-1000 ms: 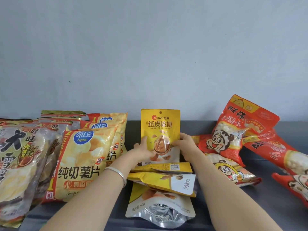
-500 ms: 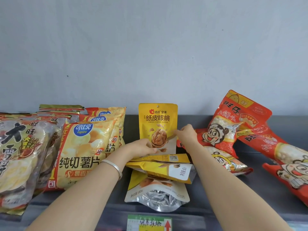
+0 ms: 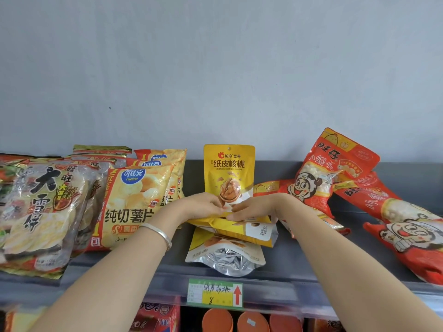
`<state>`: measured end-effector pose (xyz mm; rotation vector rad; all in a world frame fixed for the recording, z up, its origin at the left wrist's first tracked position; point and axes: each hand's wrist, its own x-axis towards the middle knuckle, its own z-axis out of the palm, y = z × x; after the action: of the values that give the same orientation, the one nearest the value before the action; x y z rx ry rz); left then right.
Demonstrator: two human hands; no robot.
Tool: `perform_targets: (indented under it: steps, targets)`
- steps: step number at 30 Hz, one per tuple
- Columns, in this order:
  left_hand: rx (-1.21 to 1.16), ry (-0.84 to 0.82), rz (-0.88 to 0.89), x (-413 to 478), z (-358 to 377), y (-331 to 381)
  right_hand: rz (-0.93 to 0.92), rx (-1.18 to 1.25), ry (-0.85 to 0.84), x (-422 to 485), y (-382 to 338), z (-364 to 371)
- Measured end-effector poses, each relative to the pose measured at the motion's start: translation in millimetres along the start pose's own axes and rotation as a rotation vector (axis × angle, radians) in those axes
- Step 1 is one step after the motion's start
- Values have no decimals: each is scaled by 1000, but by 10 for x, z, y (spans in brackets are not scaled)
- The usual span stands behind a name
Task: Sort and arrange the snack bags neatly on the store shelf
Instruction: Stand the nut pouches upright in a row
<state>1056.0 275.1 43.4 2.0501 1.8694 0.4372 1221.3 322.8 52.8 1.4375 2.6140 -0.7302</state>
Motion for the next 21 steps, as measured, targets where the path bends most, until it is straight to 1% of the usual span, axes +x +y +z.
perform_targets:
  steps: [3,5,8,10,12,14,16,19,21]
  targets:
    - [-49,112,-11,-63,-10,-92,17,46,31,3,-2,0]
    - [-92,149,19,-121,-6,-138,8,-35,87,10,-10,13]
    - [-226,110,124,-244,11,-171,0,-136,169,30,-18,27]
    - [-263,49,183,-311,27,-206,1,-50,123,65,14,13]
    - [-225,-32,202,-331,47,-246,1,60,56,73,-16,17]
    - [-146,-68,185,-324,75,-268,-9,30,46,121,-39,12]
    - [-58,-5,186,-283,91,-291,-32,-38,80,150,-44,13]
    - [72,136,165,-268,79,-305,-50,-143,148,108,-28,31]
    - [256,259,100,-292,62,-292,-45,-183,164,71,-8,38]
